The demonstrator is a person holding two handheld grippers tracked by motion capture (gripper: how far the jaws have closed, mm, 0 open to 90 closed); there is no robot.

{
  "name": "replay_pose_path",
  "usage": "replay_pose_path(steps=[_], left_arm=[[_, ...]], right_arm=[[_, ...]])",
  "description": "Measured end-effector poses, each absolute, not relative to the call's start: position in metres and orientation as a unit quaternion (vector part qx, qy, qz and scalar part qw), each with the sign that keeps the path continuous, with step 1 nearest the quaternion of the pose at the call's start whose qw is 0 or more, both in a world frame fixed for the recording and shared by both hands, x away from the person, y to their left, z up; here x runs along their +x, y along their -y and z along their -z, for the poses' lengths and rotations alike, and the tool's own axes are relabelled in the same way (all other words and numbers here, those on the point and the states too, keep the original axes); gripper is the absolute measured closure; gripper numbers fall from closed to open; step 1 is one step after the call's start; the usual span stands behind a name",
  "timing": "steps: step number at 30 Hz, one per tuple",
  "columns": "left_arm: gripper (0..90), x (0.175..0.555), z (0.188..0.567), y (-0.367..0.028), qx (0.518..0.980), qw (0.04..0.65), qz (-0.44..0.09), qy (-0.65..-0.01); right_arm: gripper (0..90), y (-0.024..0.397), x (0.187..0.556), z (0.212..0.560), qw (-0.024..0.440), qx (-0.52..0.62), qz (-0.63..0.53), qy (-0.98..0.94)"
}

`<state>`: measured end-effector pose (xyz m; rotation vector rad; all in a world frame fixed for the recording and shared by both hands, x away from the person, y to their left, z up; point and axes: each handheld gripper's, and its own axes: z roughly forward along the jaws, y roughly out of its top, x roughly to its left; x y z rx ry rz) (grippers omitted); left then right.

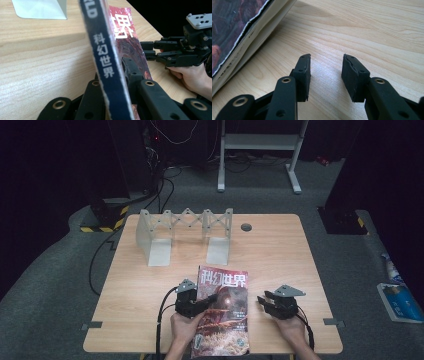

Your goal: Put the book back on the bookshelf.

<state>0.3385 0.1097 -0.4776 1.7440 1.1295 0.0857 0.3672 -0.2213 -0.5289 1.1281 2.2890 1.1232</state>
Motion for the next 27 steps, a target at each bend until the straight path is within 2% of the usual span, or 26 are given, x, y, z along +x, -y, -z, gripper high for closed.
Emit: replay_pose_path(steps=[5, 27], left_arm=[[81.2, 0.339, 0.466, -0.109, 0.731, 0.504, -0.041, -0.458], [81.5, 0.346, 0.423, -0.092, 0.773, 0.481, -0.081, -0.405]], right_arm=[[61.2, 0.224, 0.367, 0.529, 0.158, 0.407, -0.406, -0.803], [61.3, 0.221, 0.363, 0.530, 0.165, 0.394, -0.407, -0.807]])
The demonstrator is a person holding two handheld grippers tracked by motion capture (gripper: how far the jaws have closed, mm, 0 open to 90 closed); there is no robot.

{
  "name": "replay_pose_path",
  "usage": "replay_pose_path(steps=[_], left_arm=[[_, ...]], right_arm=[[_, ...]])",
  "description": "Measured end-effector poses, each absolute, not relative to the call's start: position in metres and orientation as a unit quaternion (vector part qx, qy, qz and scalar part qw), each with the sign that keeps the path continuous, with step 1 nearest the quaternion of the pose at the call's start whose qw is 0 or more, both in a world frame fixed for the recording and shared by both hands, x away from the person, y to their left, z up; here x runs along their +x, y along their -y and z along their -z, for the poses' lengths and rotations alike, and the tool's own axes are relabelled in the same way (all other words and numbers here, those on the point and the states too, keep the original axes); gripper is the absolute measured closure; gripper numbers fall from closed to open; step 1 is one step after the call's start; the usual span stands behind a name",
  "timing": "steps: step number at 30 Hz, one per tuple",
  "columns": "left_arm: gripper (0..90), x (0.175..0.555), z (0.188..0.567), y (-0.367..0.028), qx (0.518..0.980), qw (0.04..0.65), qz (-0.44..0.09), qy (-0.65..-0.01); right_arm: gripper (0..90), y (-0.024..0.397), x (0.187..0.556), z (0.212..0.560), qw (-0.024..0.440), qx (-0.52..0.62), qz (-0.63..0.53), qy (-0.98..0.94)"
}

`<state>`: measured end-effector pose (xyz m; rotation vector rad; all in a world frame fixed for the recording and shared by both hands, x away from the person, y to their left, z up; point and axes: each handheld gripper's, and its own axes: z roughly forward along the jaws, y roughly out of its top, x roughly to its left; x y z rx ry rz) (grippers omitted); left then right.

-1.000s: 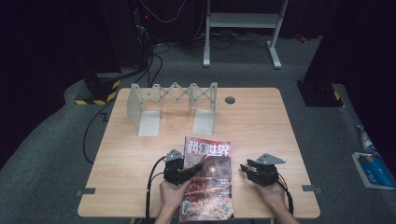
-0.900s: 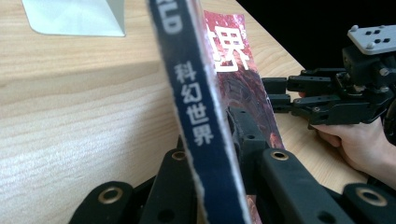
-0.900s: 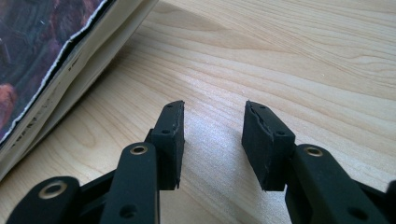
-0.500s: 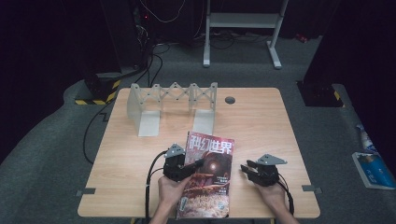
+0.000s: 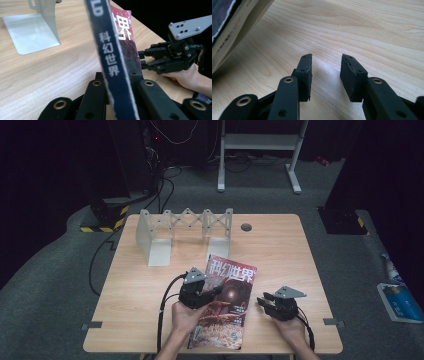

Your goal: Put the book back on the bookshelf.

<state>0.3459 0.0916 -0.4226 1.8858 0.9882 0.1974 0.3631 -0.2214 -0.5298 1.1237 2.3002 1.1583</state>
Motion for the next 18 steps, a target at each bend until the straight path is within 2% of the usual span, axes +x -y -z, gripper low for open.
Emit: replay_pose_path(steps=[18], left_arm=[[82.1, 0.354, 0.396, -0.088, 0.794, 0.456, -0.100, -0.390]], right_arm=[[61.4, 0.221, 0.362, 0.530, 0.166, 0.390, -0.407, -0.809]])
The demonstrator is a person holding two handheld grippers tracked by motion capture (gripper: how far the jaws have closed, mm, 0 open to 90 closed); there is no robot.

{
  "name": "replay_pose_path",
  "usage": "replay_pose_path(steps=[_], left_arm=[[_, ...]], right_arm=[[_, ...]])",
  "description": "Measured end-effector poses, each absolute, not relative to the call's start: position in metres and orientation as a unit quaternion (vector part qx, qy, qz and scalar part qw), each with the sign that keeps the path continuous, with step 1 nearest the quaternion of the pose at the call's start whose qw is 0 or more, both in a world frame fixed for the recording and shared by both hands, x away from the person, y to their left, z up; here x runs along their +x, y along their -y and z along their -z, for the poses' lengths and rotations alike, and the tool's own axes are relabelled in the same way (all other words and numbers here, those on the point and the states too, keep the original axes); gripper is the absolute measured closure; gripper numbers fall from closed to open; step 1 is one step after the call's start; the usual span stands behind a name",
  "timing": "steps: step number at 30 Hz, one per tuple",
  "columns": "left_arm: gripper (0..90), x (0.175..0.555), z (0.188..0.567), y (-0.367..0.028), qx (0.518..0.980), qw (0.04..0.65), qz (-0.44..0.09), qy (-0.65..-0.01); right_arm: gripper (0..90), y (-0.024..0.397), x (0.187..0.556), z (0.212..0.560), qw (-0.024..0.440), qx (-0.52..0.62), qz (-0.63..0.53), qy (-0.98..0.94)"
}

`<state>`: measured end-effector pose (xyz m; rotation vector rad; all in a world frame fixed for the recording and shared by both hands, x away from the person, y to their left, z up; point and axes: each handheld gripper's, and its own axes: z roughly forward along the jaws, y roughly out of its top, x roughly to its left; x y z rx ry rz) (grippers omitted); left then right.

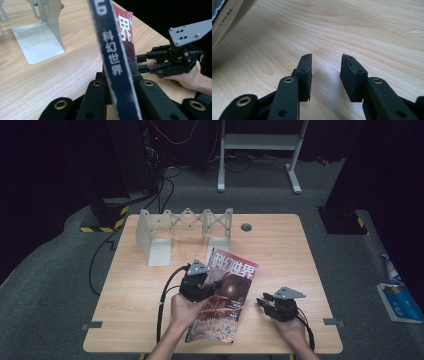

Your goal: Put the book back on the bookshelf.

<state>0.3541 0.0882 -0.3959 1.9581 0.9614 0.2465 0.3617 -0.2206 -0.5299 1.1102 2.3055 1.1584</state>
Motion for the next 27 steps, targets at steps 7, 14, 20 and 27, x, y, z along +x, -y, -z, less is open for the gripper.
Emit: replay_pose_path(steps=[7, 14, 20, 27], left_arm=[[82.5, 0.357, 0.388, -0.090, 0.799, 0.449, -0.106, -0.386], [82.7, 0.360, 0.382, -0.096, 0.799, 0.445, -0.111, -0.389], [82.7, 0.362, 0.377, -0.102, 0.797, 0.444, -0.116, -0.392], [82.6, 0.365, 0.371, -0.104, 0.803, 0.430, -0.118, -0.395]], right_arm=[[61.4, 0.221, 0.362, 0.530, 0.164, 0.391, -0.407, -0.809], [61.3, 0.221, 0.362, 0.530, 0.165, 0.390, -0.406, -0.810], [61.3, 0.220, 0.362, 0.530, 0.167, 0.388, -0.406, -0.810], [61.3, 0.220, 0.361, 0.530, 0.167, 0.389, -0.406, -0.810]])
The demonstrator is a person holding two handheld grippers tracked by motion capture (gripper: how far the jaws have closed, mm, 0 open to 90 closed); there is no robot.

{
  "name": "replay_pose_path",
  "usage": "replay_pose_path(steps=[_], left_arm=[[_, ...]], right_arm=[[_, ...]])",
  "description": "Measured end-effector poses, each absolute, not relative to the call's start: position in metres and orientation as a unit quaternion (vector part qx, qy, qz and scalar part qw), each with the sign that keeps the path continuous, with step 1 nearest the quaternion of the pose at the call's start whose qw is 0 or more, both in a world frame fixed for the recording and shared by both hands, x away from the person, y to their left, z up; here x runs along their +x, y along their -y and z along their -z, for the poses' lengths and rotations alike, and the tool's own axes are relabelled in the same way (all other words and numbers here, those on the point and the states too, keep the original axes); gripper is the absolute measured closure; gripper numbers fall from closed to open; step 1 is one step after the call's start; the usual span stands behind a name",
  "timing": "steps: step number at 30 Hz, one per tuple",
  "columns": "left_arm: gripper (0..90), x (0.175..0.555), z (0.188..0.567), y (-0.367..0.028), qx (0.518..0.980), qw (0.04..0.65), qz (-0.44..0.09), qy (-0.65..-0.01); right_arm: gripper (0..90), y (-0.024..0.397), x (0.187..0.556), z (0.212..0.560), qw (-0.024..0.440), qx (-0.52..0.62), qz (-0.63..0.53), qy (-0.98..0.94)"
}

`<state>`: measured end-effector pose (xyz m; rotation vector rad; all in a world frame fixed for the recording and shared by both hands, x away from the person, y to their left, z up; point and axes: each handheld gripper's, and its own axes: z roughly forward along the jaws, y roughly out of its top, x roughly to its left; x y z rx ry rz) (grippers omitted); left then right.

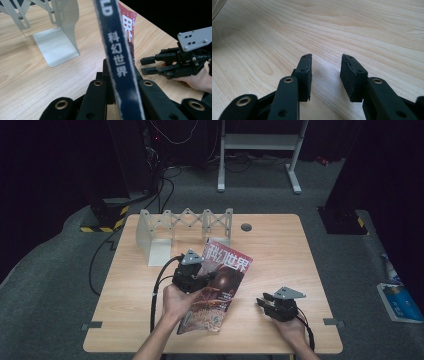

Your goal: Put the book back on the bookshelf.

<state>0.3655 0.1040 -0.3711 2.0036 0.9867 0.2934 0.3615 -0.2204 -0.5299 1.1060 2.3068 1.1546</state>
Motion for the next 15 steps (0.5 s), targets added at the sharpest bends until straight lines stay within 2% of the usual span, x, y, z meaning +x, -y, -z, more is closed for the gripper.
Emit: replay_pose_path(steps=[15], left_arm=[[82.9, 0.371, 0.356, -0.115, 0.816, 0.396, -0.131, -0.399]], right_arm=[[61.3, 0.220, 0.361, 0.530, 0.168, 0.387, -0.405, -0.811]])
